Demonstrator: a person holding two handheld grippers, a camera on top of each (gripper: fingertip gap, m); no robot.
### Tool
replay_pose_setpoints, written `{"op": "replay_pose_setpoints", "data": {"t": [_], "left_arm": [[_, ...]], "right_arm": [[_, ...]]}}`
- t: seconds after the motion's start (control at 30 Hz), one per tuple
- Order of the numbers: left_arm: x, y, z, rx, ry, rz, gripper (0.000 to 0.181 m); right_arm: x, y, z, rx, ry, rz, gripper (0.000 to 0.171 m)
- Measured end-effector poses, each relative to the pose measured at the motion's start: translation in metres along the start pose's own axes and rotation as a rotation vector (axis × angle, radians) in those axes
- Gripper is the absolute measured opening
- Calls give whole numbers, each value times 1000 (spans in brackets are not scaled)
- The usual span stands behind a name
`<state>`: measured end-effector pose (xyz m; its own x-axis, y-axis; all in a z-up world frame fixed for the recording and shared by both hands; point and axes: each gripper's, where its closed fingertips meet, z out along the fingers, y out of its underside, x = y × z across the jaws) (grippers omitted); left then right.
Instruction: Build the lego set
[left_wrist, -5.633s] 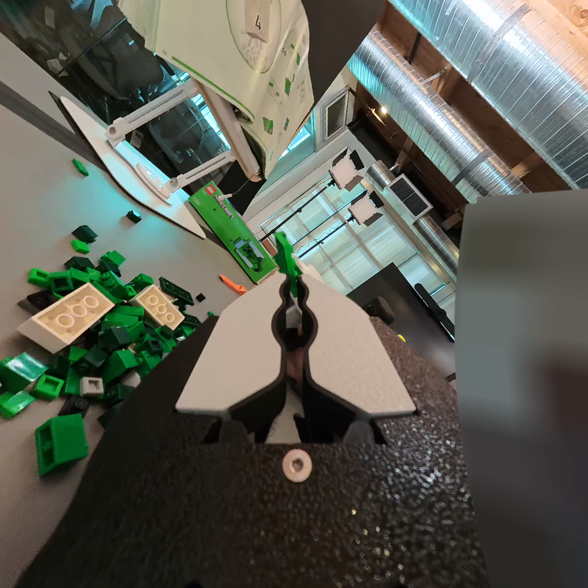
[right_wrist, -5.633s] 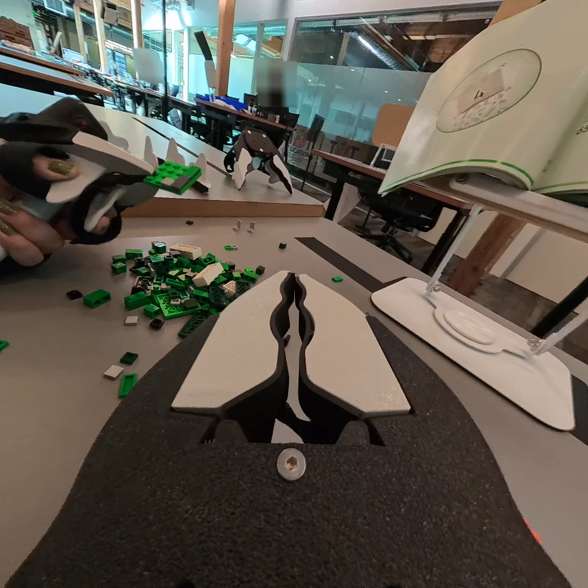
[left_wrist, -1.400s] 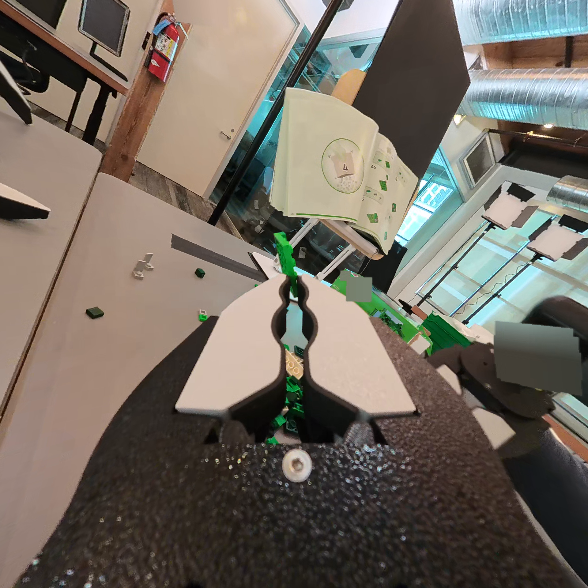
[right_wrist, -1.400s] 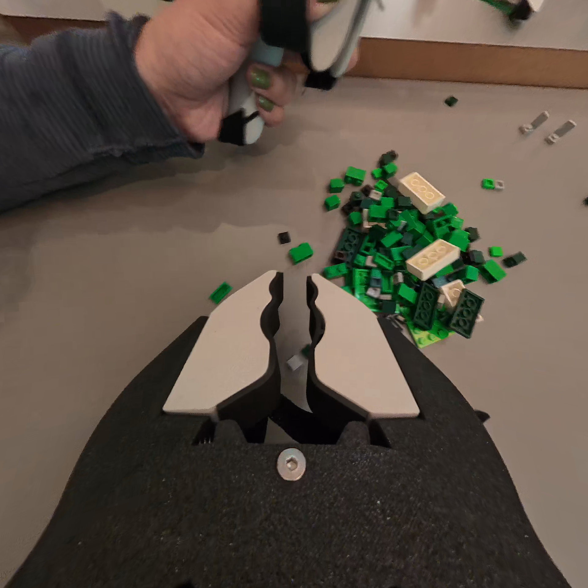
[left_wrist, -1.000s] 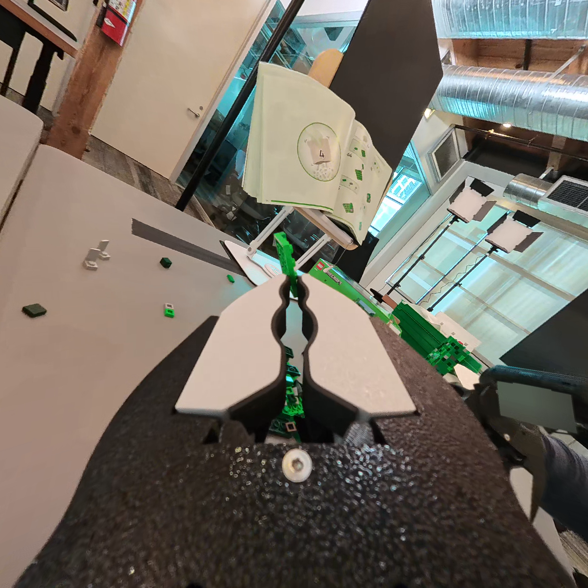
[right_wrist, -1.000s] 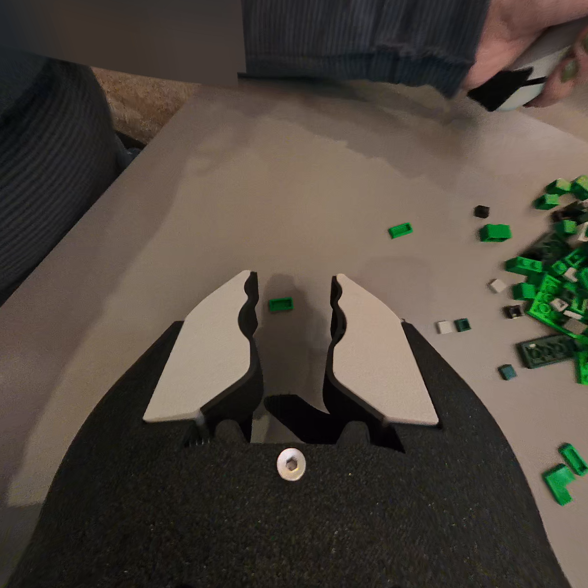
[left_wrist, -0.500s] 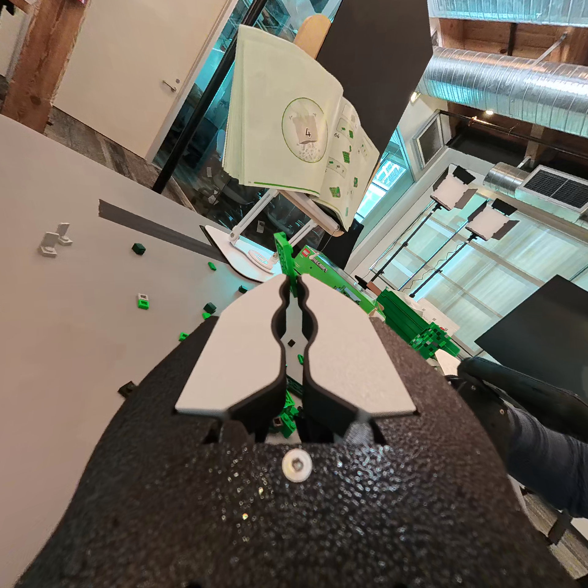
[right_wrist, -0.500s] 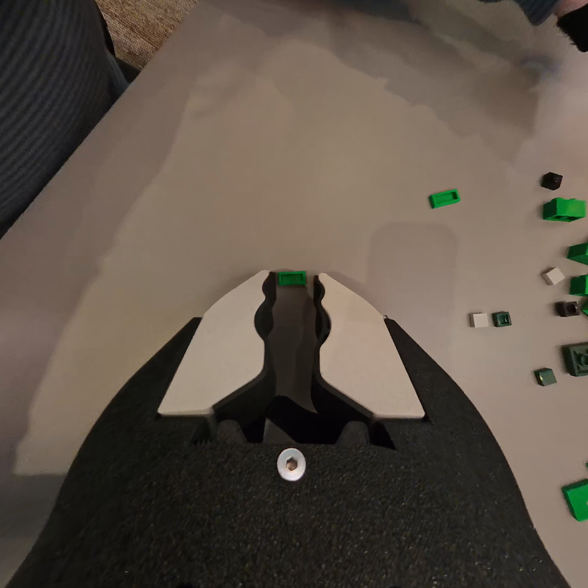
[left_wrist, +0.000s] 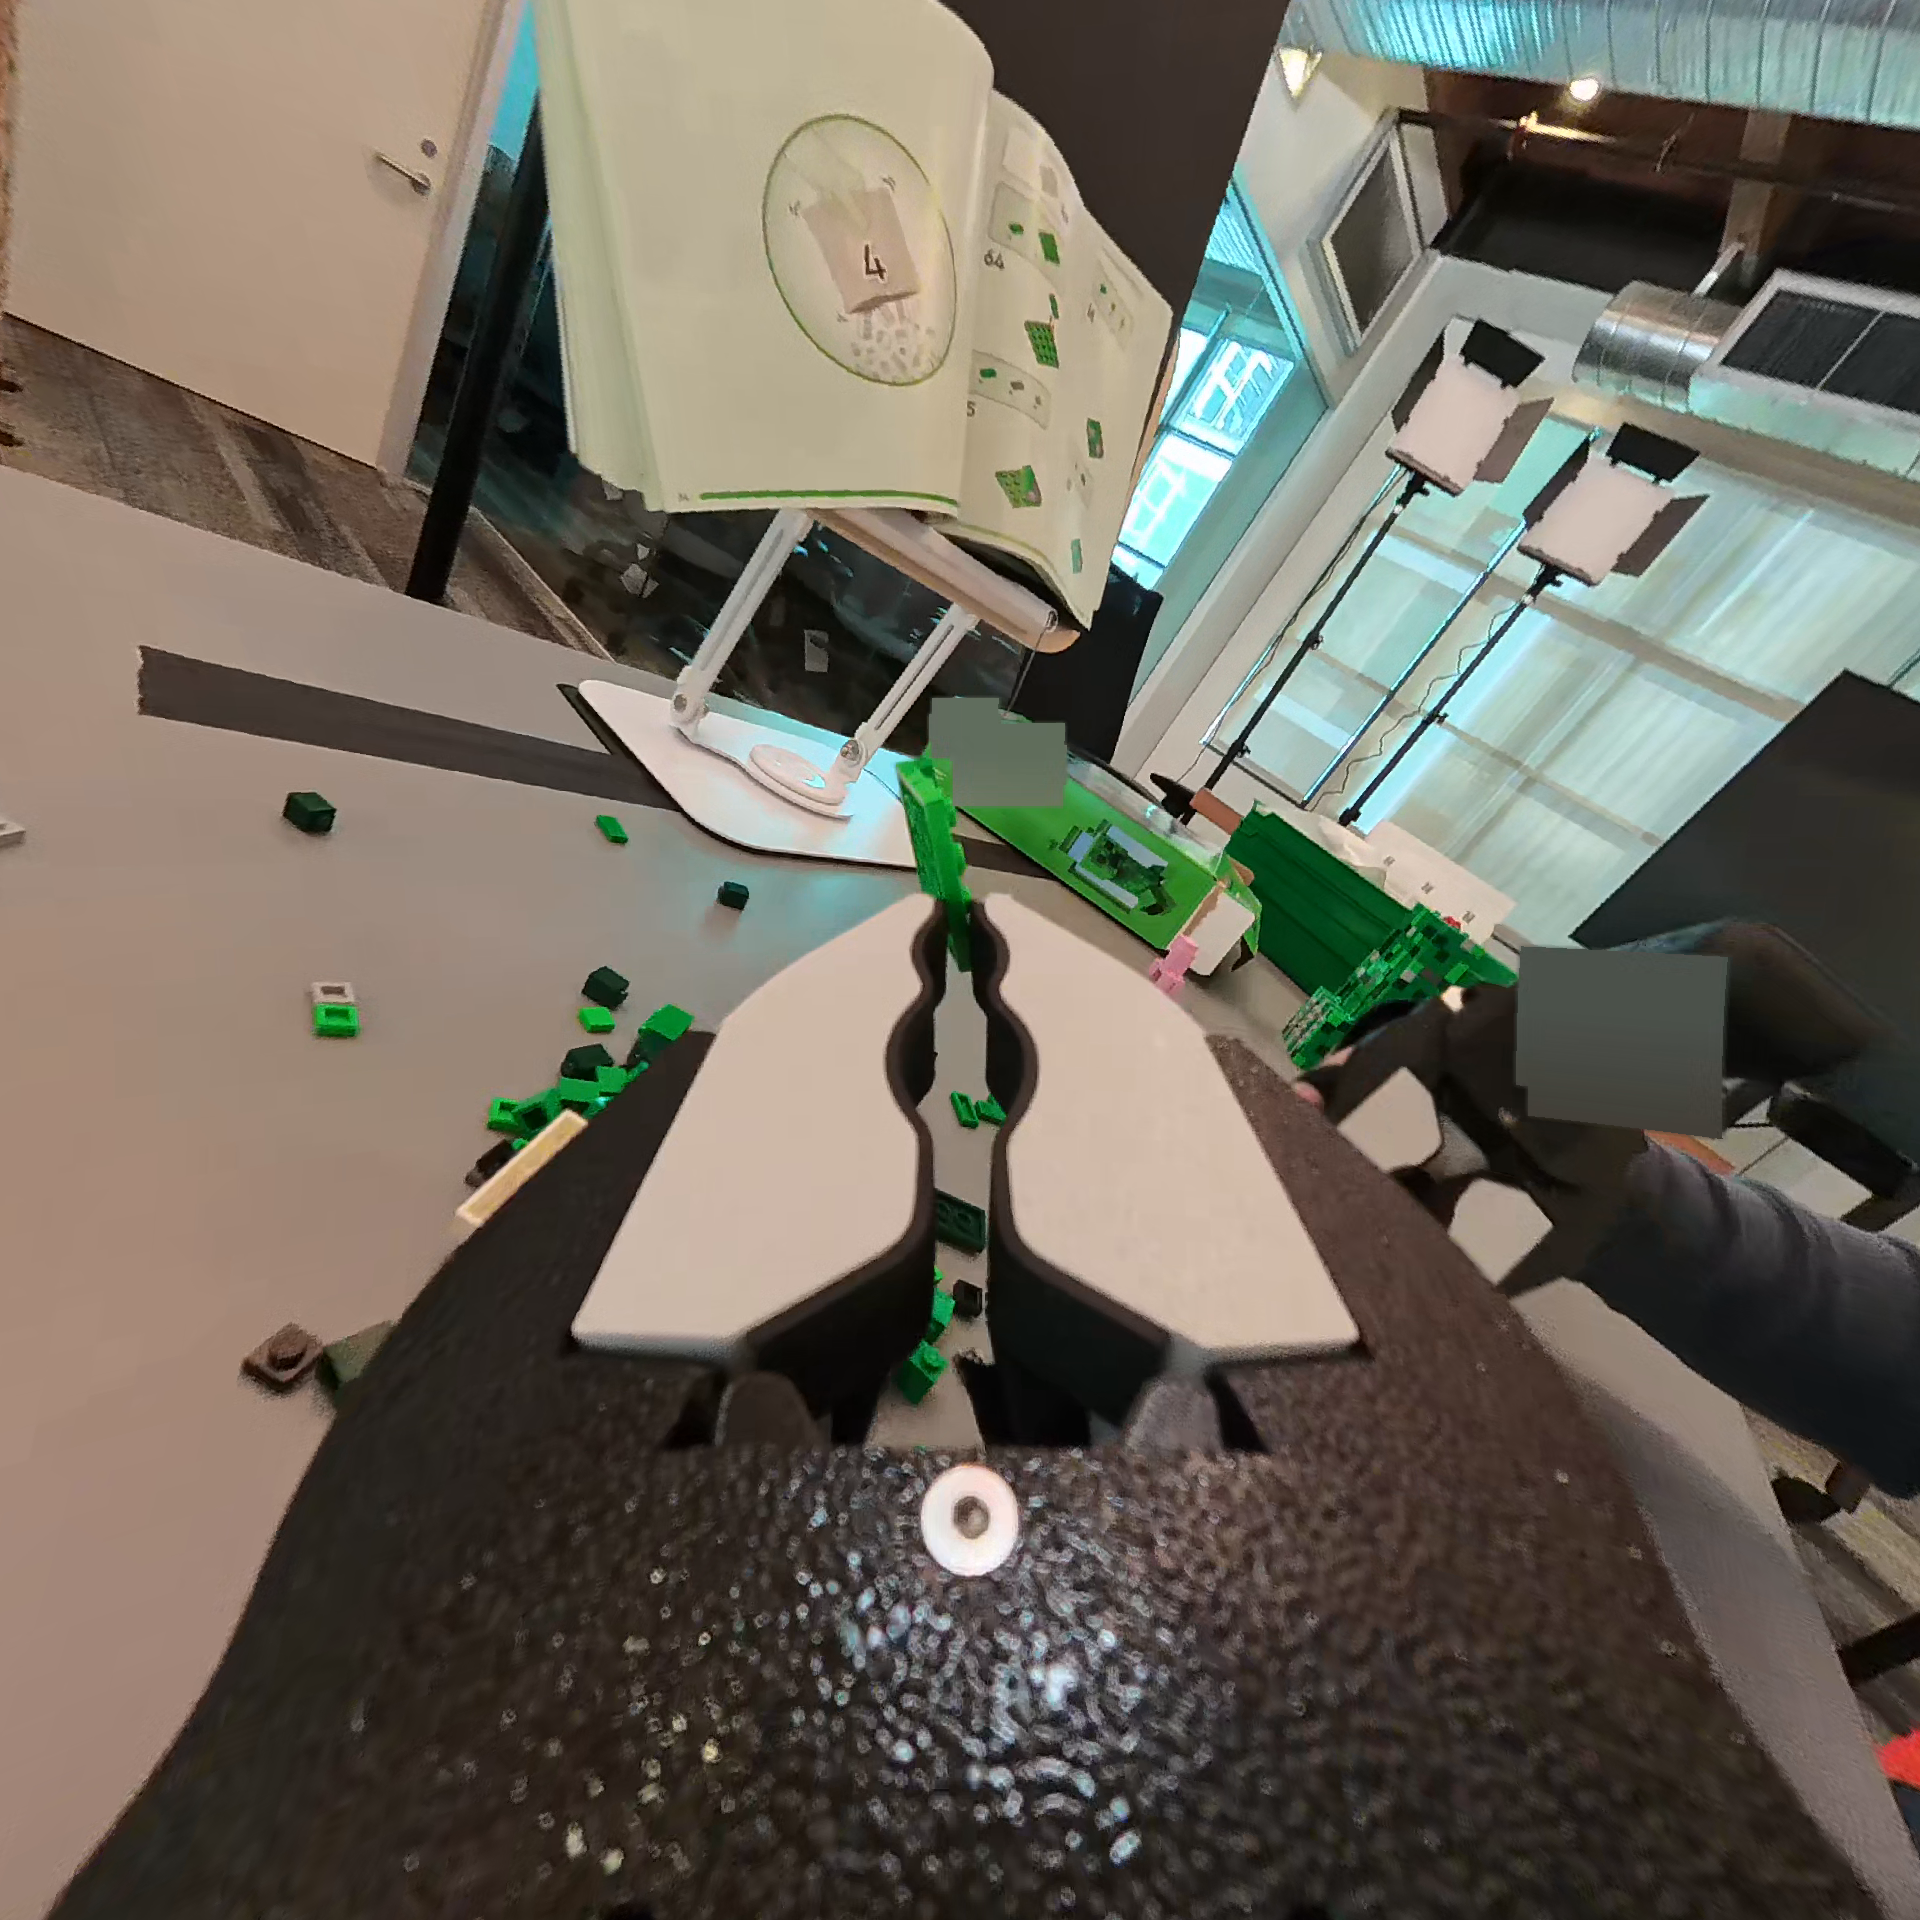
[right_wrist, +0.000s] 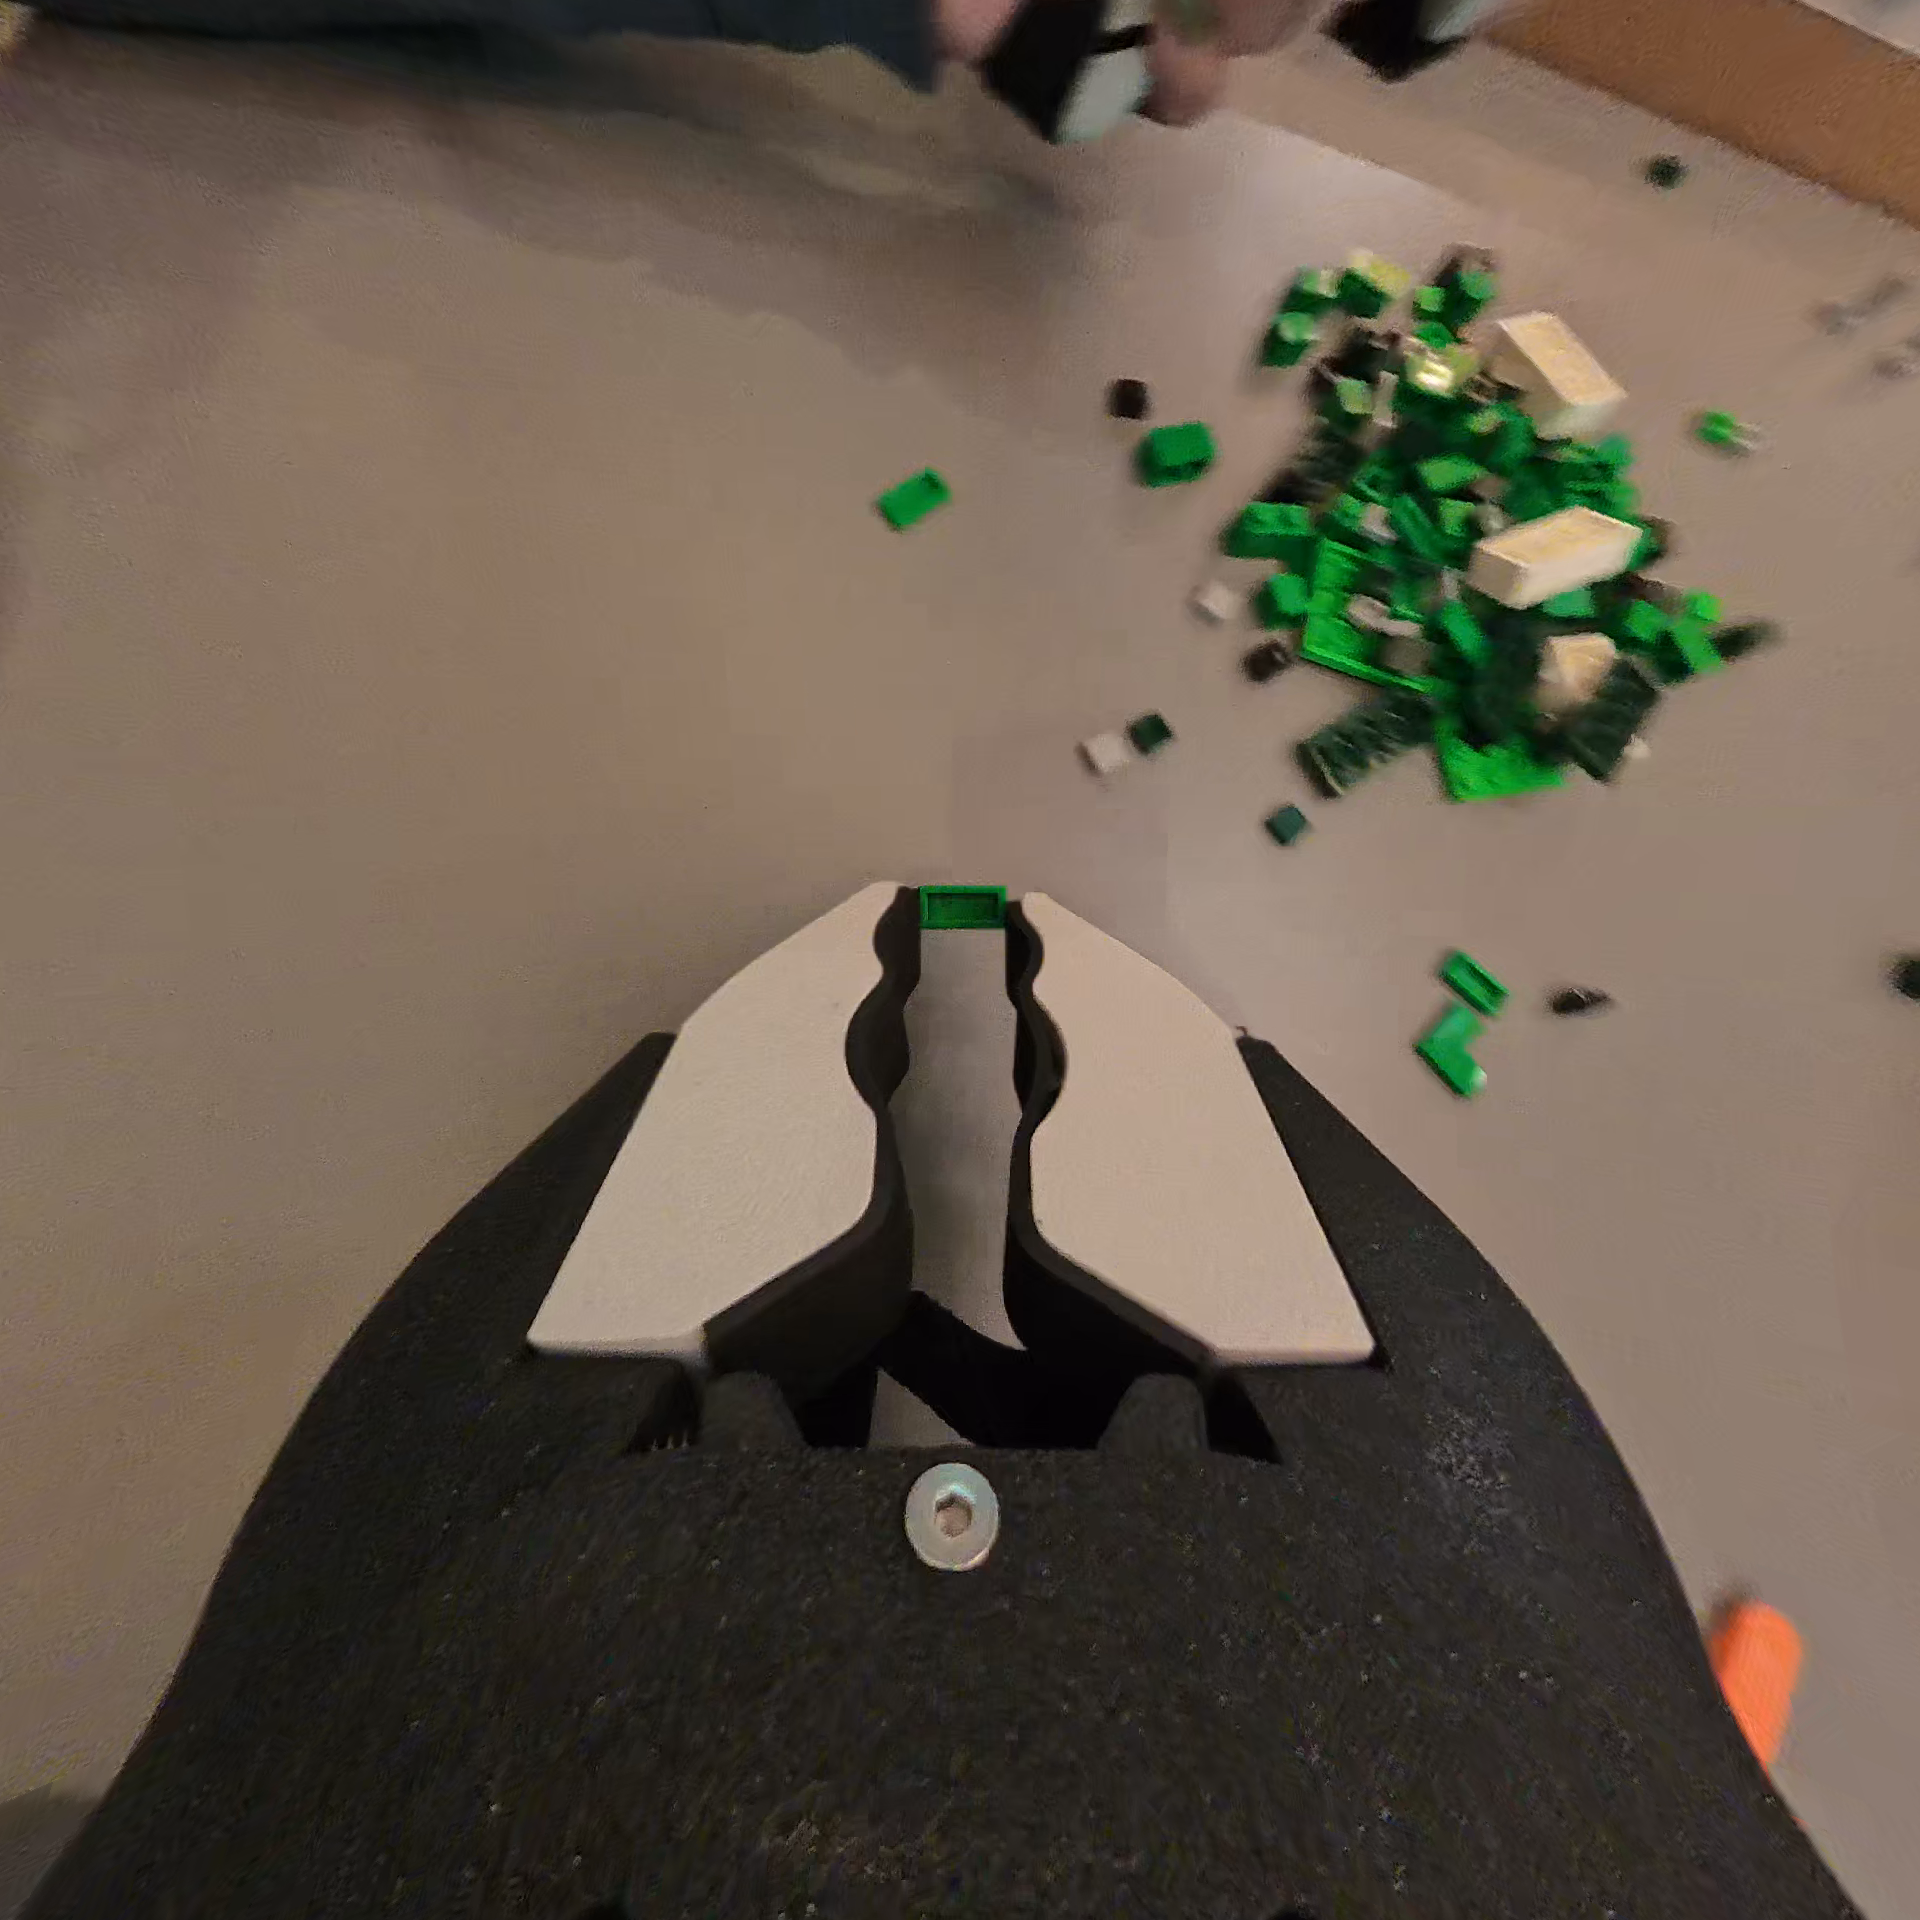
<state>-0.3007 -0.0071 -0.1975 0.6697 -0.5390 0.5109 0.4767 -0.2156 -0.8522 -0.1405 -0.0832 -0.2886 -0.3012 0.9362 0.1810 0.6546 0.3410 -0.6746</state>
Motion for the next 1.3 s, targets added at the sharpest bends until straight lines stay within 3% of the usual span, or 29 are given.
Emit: {"op": "replay_pose_setpoints", "data": {"t": [0.13,0.23,0.33,0.5,0.63,0.77,1.0,1.3], "left_arm": [[2,5,4,-22,2,9,3],[4,9,7,-30,18,-8,3],[4,13,9,-43,21,-17,3],[9,17,11,-75,87,-80,3],[11,35,13,-189,149,-170,3],[8,48,17,-265,142,-183,3],[11,53,20,-294,164,-213,3],[15,54,22,-292,185,-270,3]], "right_arm": [[16,20,-2,-93,67,23,15],[9,30,5,-127,-7,-2,15],[11,24,4,-108,-79,24,37],[149,-1,-9,72,249,64,24],[236,11,19,60,214,184,26],[282,25,48,20,203,184,29],[299,36,76,-42,96,204,27],[297,32,78,-59,61,211,15]]}}
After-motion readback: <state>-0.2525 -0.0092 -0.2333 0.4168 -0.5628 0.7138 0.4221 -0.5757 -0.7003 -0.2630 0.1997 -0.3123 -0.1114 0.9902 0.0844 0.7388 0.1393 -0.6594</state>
